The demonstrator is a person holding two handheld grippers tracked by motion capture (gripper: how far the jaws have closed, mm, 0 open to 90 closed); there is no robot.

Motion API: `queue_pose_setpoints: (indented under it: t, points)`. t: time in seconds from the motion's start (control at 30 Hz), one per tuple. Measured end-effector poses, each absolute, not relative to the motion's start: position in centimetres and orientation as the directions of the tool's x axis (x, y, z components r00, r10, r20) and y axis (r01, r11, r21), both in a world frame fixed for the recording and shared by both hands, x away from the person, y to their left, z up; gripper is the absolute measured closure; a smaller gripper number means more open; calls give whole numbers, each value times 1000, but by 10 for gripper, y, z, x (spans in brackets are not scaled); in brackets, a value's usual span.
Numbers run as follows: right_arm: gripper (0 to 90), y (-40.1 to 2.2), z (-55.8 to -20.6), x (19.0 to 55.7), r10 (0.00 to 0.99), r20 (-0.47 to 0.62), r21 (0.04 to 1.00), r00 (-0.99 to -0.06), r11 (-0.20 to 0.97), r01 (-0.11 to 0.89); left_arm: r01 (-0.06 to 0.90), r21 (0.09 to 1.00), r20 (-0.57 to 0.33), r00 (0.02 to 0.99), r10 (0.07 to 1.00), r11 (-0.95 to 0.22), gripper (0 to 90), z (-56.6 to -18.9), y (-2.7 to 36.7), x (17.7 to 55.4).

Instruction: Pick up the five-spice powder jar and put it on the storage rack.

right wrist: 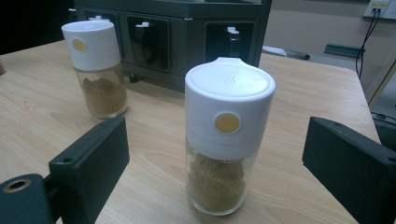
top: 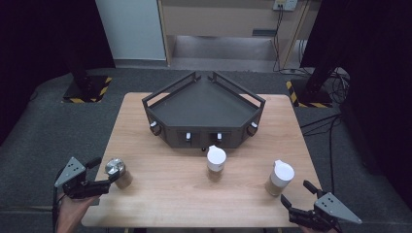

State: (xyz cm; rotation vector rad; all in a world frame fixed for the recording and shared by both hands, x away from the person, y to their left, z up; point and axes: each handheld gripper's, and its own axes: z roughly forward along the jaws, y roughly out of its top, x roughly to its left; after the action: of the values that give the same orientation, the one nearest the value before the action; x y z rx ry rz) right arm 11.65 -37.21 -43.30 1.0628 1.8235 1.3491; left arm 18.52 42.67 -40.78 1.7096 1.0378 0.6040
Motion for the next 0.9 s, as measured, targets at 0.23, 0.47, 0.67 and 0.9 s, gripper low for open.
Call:
queue_pose_setpoints:
  t: [0.23,0.47,0.67,0.9]
  points:
    - [72,-372,-433,117,877,-19,960,-480,151,238,372,920,-90,500,861,-120,116,-419,426,194]
    - [72,-373,-433,117,877,-16,960,-480,148,238,374,920,-96,503,859,-116,174,-431,424,200]
    - [73,-373,-433,116,878,-13,960,-478,145,239,365,923,-91,513,854,-120,283,-437,421,205]
    - [73,-374,-433,116,878,-10,960,-479,142,240,332,933,-56,507,860,-136,335,-443,417,202]
